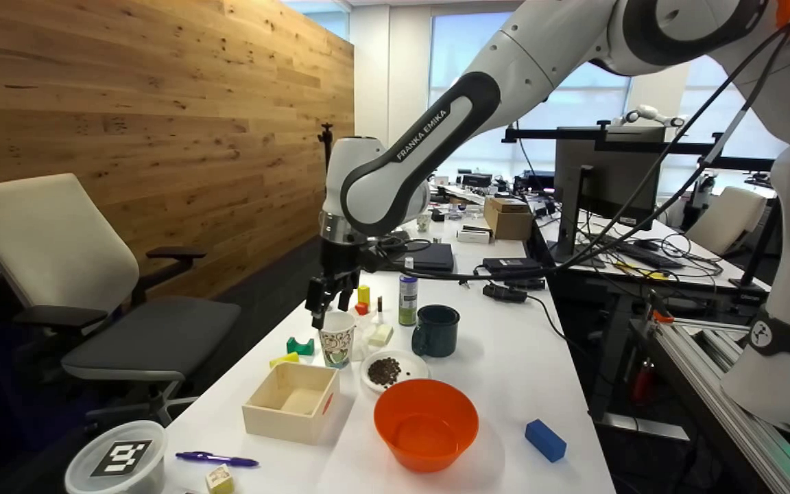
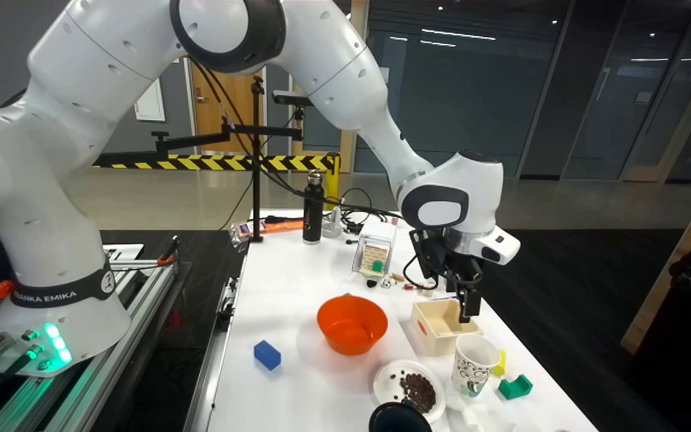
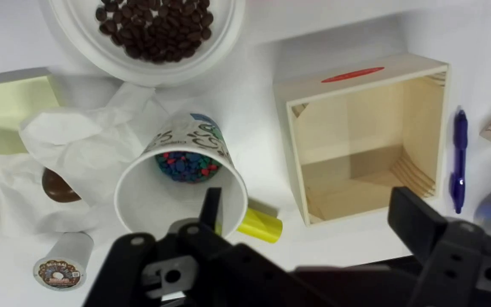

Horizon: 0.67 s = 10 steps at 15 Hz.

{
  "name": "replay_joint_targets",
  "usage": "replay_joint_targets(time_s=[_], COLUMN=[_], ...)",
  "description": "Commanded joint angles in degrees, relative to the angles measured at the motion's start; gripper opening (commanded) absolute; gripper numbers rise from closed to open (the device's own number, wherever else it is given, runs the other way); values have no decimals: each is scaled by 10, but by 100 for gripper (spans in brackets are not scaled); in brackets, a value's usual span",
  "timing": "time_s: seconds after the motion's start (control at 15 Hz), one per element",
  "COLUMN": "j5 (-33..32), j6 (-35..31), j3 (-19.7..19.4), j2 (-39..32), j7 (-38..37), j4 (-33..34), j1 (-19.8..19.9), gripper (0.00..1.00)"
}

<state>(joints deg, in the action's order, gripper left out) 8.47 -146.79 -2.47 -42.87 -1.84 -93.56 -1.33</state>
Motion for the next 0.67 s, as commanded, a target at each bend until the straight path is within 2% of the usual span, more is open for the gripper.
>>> replay_joint_targets(time_s=[0.0,0.4,0.6], j5=[-24,-34,-27], j6=[46,126,144], j3=[18,50,66], j2=[-48,-101,-125], j7=[21,122,163], j4=[88,179,205], j1=[14,27,38], gripper=[100,100,100])
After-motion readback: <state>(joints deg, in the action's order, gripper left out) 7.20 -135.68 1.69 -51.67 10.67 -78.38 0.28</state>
